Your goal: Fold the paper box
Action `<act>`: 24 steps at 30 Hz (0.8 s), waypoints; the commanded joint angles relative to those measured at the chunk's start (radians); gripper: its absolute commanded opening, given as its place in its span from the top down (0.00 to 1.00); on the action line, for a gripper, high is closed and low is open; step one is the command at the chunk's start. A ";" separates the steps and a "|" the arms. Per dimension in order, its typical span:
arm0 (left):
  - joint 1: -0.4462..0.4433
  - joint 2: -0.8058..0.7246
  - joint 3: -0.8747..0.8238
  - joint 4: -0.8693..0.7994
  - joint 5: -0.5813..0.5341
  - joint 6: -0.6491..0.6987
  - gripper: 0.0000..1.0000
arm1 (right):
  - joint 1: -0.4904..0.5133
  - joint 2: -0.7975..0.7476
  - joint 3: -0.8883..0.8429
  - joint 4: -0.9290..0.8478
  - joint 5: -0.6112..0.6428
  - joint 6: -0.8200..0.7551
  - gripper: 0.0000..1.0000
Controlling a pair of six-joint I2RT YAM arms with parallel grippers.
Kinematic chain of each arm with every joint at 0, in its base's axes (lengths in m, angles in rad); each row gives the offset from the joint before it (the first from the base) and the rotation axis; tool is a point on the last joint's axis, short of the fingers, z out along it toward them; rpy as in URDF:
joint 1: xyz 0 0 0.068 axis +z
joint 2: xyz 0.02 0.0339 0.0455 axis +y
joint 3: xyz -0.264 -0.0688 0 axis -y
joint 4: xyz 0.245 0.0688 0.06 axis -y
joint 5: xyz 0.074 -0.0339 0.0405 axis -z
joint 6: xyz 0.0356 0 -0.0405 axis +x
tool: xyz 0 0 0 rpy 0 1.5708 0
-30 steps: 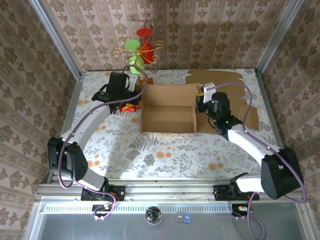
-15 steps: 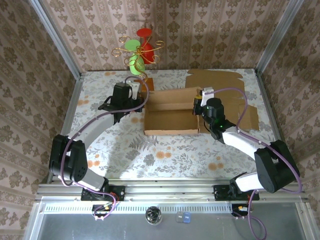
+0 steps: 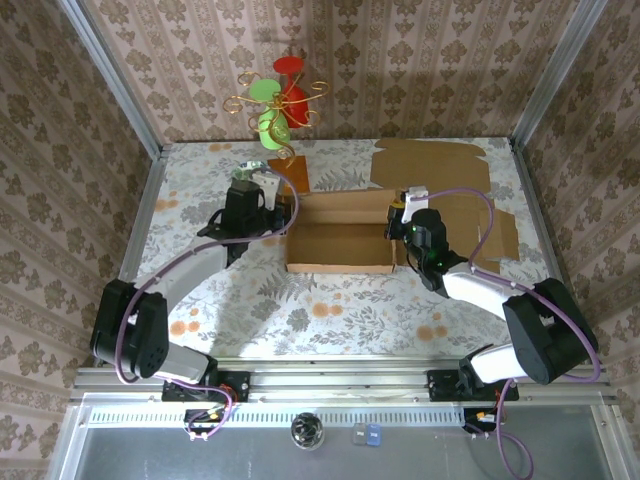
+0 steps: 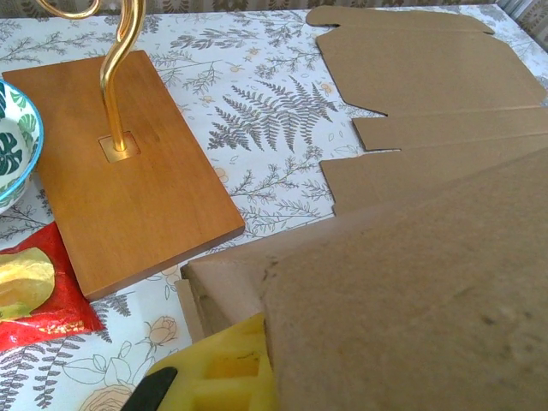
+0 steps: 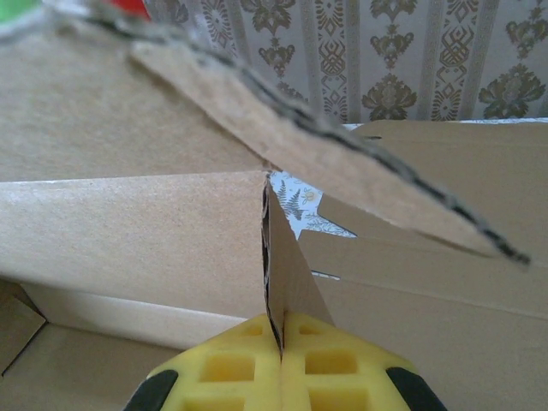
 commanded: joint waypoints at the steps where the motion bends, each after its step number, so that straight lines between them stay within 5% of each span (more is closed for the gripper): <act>1: -0.033 -0.030 -0.051 0.027 0.073 -0.003 1.00 | 0.033 -0.003 -0.034 -0.014 -0.035 0.026 1.00; 5: -0.039 -0.060 -0.110 0.053 0.067 0.001 1.00 | 0.044 -0.041 -0.046 -0.047 -0.030 0.038 0.97; 18: -0.067 -0.135 -0.207 0.049 -0.016 0.034 1.00 | 0.101 -0.227 -0.038 -0.359 0.001 0.200 0.45; 24: -0.079 -0.130 -0.196 0.032 -0.039 0.044 1.00 | 0.102 -0.359 0.019 -0.648 -0.134 0.368 0.31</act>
